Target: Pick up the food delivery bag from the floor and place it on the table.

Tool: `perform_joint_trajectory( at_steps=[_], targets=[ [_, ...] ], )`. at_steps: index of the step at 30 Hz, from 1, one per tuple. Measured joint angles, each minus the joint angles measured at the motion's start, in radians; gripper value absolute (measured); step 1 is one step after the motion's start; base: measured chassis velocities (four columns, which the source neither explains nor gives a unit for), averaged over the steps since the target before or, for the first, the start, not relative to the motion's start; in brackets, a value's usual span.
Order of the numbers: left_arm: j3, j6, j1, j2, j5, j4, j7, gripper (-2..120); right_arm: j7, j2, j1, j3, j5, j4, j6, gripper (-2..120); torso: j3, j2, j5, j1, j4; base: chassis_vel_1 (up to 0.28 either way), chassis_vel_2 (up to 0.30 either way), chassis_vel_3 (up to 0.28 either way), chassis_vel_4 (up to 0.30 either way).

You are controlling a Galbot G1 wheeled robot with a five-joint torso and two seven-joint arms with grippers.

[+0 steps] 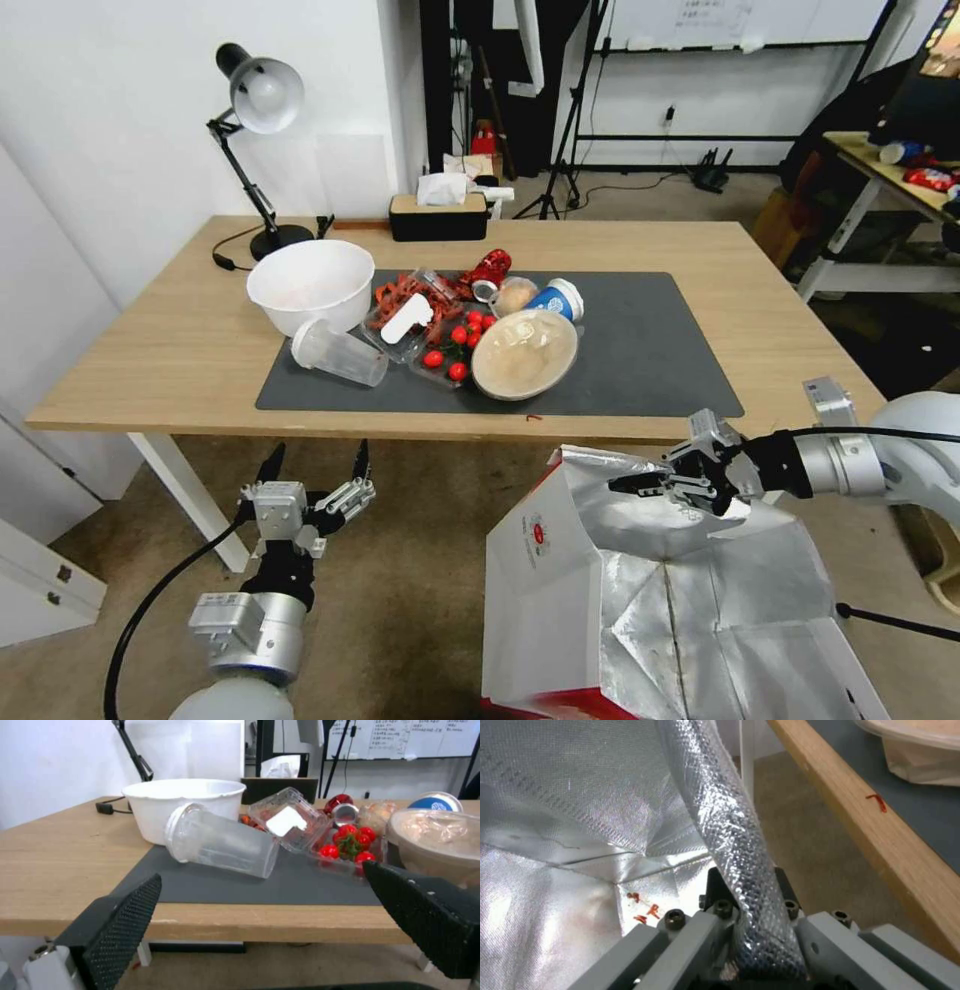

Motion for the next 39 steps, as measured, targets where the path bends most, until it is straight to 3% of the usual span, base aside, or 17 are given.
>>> perform_joint_trajectory(
  at_steps=[8,14,30,39],
  targets=[
    [-0.004,-0.001,0.003,0.002,-0.003,0.0,0.004,100,0.004,0.004,-0.001,-0.001,0.0,0.0,0.001,0,0.025,0.045,0.0,0.02,0.0,0.0,0.0,0.0,0.0],
    [-0.003,-0.051,0.014,-0.003,-0.002,0.016,0.04,100,0.005,0.002,-0.006,0.001,0.0,0.001,0.002,0,0.042,0.075,0.0,0.033,0.0,0.0,0.0,0.0,0.0],
    [-0.006,-0.052,0.015,0.003,0.0,0.019,0.035,100,0.034,0.004,-0.03,0.024,0.01,0.02,0.004,0,0.041,0.074,0.0,0.033,0.0,0.0,0.0,0.0,0.0],
    [-0.008,-0.064,0.017,-0.001,0.004,0.019,0.03,100,0.135,-0.01,-0.042,0.045,0.108,0.038,0.012,0,0.039,0.07,0.0,0.031,0.0001,0.0,0.0,0.0,0.0]
  ],
)
